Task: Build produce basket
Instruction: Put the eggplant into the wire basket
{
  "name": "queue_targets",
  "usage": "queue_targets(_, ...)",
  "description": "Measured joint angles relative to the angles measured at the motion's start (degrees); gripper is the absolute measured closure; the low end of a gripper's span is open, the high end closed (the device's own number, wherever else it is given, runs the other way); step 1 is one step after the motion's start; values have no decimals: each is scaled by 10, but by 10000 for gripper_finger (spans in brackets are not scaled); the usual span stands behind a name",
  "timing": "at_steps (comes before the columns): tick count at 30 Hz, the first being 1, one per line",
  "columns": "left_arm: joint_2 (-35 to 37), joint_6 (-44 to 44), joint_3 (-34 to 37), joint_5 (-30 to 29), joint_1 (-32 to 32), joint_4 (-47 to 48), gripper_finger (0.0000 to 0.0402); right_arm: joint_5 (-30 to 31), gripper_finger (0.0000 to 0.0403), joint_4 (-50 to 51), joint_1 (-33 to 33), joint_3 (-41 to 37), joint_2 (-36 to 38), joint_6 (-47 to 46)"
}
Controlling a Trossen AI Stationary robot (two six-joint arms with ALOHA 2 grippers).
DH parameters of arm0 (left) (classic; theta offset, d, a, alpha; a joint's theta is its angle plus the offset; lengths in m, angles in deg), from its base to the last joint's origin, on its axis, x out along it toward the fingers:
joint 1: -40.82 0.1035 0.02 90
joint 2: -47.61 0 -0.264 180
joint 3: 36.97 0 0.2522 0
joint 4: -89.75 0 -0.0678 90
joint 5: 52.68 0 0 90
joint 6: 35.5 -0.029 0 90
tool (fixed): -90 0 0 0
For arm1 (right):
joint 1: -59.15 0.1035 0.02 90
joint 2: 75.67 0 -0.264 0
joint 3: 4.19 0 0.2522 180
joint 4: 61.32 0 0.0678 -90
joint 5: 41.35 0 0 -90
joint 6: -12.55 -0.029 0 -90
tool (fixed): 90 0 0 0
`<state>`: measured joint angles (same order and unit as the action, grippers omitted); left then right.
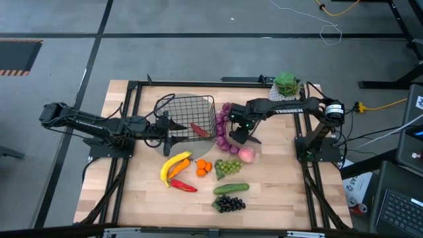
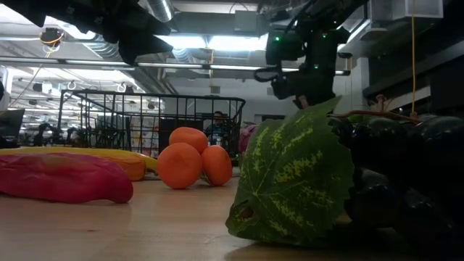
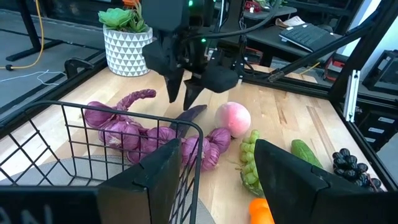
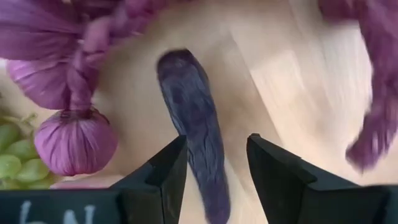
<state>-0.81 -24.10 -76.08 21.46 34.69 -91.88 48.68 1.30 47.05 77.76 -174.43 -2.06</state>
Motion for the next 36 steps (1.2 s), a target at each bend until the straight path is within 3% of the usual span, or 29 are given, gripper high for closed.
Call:
queue_targets(9, 0, 0, 0, 0, 0, 0, 202, 0, 235, -5, 0, -33, 0, 61)
queue_targets(36, 0, 1, 0, 0, 0, 0, 202, -11, 236, -134, 19, -129, 3, 51)
